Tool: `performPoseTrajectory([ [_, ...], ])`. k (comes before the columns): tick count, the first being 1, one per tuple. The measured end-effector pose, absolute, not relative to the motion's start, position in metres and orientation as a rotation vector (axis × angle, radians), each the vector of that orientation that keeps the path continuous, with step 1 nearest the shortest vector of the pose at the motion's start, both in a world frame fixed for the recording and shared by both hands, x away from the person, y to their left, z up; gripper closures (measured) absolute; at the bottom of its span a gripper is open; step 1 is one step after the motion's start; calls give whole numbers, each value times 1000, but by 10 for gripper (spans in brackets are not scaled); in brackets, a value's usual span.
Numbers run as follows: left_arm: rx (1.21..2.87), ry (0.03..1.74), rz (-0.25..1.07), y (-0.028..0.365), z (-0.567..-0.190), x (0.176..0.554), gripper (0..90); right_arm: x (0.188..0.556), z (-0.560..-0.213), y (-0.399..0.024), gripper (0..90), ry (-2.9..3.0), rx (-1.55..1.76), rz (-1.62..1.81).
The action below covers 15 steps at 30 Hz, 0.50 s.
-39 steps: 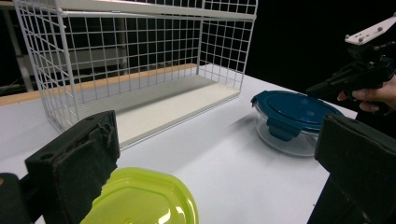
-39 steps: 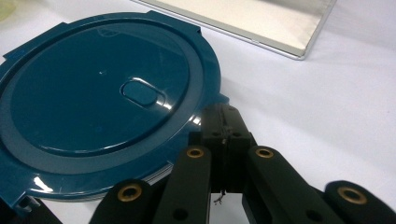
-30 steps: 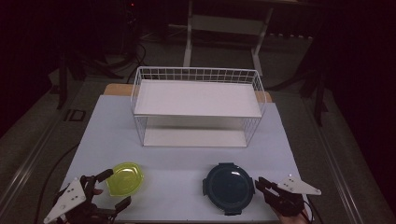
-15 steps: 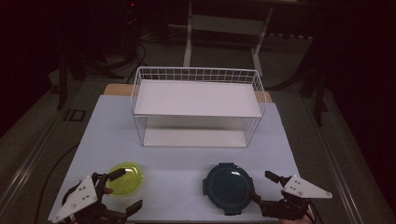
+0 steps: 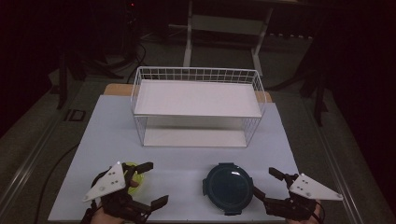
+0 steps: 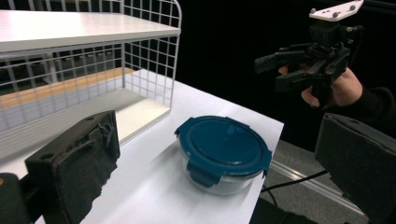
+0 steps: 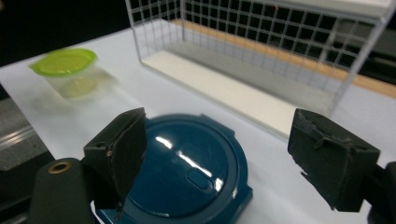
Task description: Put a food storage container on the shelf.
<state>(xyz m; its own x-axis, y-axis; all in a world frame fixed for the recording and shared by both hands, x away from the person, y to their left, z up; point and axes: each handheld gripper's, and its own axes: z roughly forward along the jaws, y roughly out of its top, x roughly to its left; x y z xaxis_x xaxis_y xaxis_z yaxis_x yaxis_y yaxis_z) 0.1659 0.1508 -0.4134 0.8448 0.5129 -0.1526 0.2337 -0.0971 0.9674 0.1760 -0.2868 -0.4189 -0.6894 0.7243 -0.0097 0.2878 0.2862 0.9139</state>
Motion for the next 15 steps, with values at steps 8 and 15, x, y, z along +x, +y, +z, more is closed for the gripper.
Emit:
performPoseTrajectory([
  [8,1703,606,151,120,-418,183,0,179,-416,-291,136,2122,955,1377],
  [15,1724,634,83,100,-423,196,0,187,-422,-295,105,2110,1063,1382],
])
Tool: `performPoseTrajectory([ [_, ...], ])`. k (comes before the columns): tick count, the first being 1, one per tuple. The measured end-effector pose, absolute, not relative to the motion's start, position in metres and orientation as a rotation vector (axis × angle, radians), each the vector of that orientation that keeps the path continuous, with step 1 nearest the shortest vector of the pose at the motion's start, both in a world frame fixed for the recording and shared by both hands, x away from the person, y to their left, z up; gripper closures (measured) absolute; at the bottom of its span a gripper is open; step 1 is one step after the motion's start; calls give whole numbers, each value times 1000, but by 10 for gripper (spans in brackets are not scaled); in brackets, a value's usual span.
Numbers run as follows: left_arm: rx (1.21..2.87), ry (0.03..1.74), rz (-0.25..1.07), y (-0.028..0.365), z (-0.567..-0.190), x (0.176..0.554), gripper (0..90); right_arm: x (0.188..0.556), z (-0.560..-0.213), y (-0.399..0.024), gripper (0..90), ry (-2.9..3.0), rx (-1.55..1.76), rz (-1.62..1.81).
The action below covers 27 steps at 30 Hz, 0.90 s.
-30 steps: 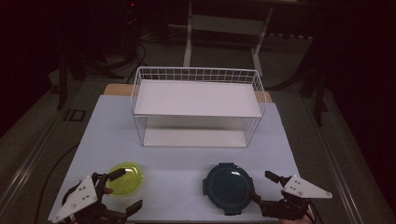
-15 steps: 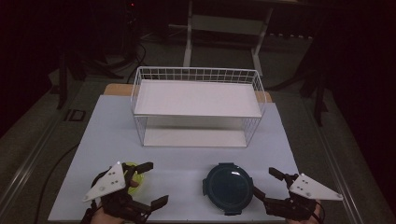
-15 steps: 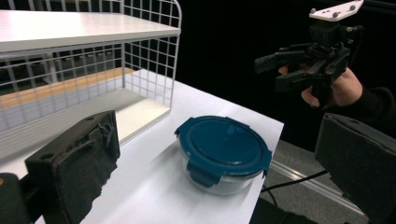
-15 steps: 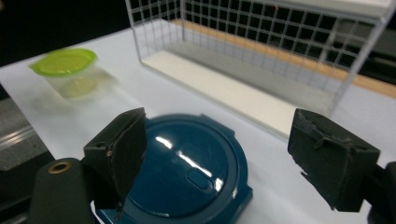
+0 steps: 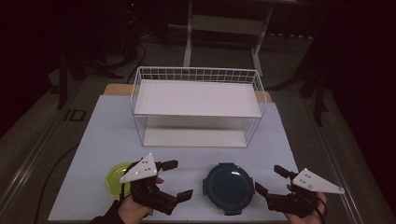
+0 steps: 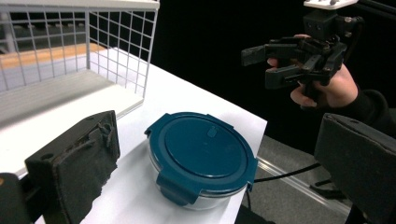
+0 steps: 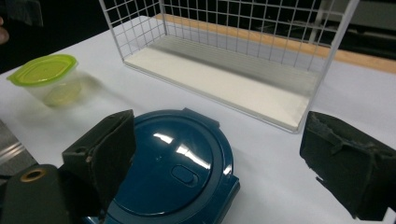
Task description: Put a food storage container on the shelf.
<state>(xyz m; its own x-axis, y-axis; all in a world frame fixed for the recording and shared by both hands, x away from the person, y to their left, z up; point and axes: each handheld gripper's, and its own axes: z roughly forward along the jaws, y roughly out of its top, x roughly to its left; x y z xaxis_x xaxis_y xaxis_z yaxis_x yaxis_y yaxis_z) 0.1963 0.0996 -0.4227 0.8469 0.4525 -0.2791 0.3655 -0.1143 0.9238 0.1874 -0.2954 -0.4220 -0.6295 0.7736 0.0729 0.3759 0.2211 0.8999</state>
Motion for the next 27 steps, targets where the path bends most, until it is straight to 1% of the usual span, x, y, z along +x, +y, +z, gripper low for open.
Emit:
performPoseTrajectory([
  [3,1760,640,77,89,-424,199,0,190,-425,-297,106,2118,1096,1386],
  [8,1809,663,27,75,-431,206,0,191,-429,-297,110,2129,1122,1389],
  [9,1815,672,18,73,-432,208,0,192,-430,-297,135,2144,1124,1396],
  [13,1835,722,-31,66,-440,215,0,194,-433,-295,142,2174,1144,1400],
  [18,1842,775,-105,58,-453,223,4,197,-439,-295,195,2198,1170,1405],
  [21,1828,823,-167,54,-462,229,7,200,-443,-295,202,2219,1201,1403],
  [23,1835,848,-179,53,-467,231,26,202,-447,-297,215,2236,1230,1406],
  [27,1839,900,-239,49,-477,236,26,207,-453,-301,235,2258,1301,1417],
])
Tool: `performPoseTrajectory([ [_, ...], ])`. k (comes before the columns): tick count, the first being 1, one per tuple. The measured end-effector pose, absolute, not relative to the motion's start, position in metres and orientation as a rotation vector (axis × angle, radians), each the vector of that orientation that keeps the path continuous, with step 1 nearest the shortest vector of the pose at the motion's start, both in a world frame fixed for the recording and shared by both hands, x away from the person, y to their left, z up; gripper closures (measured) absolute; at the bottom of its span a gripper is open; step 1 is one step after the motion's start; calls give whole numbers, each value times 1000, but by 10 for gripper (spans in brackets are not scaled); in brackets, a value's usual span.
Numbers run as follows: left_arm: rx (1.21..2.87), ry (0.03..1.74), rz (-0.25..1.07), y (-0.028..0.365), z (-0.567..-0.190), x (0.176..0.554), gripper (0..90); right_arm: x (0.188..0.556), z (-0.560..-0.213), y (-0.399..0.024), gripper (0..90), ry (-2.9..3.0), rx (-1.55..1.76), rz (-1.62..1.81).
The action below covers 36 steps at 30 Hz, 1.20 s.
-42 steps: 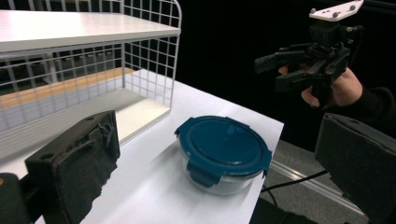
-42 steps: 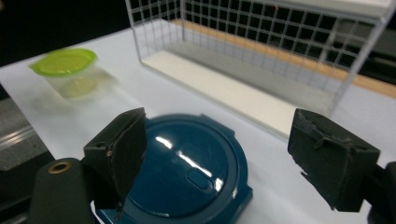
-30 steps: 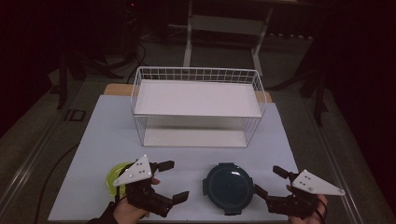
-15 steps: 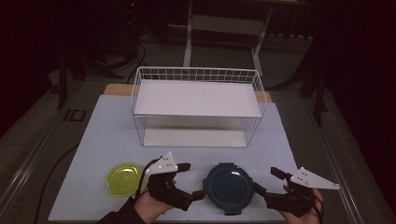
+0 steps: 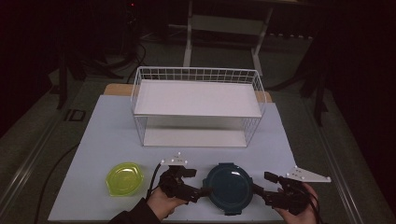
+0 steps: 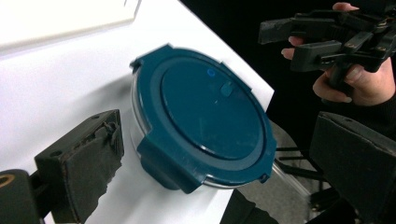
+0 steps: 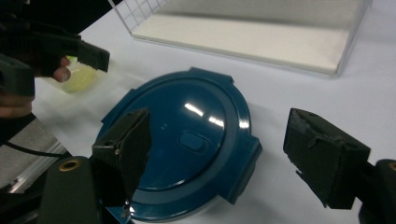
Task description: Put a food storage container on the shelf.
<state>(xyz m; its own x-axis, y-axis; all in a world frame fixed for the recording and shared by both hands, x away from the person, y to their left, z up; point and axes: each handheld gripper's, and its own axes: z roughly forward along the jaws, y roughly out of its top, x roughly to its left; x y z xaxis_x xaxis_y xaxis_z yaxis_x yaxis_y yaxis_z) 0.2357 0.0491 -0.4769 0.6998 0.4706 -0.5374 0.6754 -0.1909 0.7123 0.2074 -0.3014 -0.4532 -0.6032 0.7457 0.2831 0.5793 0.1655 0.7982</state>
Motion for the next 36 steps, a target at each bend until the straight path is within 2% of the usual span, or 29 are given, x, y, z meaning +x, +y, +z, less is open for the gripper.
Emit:
performPoseTrajectory([
  [2,1818,930,-288,48,-482,238,39,211,-457,-304,271,2284,1349,1421],
  [7,1793,1024,-359,46,-493,245,47,222,-471,-311,286,2351,1496,1434],
  [12,1786,1097,-391,46,-499,250,132,232,-482,-316,328,2362,1622,1456],
  [24,1728,1217,-539,46,-518,258,222,248,-500,-321,417,2435,1846,1460],
  [36,1658,1261,-685,45,-531,262,448,254,-511,-321,486,2483,2012,1512],
])
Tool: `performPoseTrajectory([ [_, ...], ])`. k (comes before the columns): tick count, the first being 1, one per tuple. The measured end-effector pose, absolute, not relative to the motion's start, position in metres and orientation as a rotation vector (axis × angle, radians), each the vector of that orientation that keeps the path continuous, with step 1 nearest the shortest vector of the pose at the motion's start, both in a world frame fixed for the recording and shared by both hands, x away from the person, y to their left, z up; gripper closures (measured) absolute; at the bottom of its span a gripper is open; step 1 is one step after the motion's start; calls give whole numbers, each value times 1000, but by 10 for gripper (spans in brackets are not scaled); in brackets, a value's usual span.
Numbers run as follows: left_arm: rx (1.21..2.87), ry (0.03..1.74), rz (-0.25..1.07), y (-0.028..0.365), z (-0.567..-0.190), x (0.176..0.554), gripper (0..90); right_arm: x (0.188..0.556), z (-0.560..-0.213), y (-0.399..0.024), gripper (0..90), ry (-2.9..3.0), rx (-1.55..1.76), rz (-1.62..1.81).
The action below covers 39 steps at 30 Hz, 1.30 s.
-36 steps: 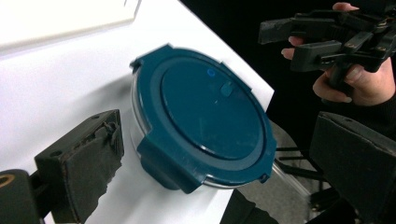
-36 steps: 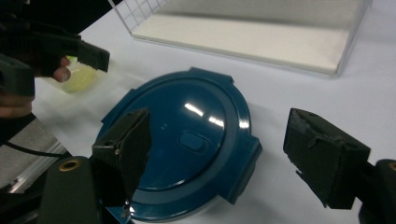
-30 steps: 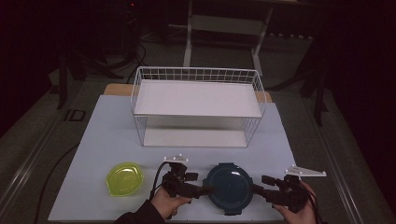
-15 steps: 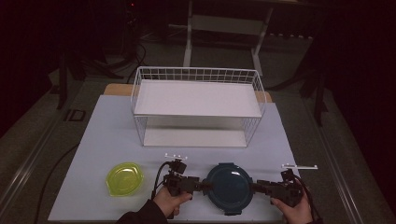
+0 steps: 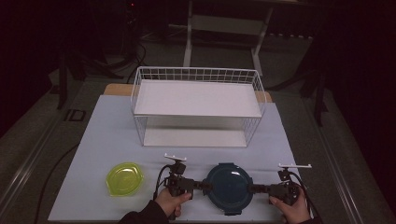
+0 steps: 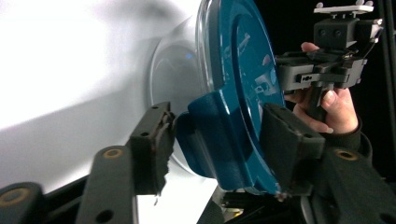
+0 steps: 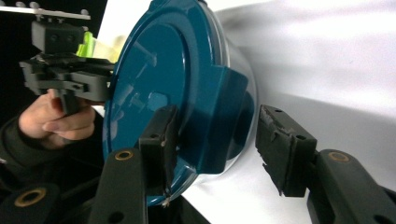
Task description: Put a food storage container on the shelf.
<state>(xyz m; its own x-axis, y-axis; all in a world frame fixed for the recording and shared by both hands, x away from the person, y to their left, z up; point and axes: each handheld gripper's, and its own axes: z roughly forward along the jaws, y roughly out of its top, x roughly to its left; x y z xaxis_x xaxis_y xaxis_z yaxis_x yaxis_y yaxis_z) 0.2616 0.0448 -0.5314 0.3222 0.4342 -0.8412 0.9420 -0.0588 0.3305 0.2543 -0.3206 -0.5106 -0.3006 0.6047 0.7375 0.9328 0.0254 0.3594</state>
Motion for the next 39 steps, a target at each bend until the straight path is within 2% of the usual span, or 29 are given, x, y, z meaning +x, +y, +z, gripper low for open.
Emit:
performPoseTrajectory([
  [2,1646,1270,-696,45,-534,262,487,255,-512,-321,503,-1901,-1569,-1169],
  [7,1615,1271,-739,46,-538,264,514,255,-515,-322,515,-1817,-1595,-1148],
  [28,1618,1240,-769,47,-531,260,561,247,-514,-325,563,-1732,-1597,-1153],
  [39,1625,1191,-748,50,-512,259,568,242,-489,-322,567,-1802,-1588,-1218],
])
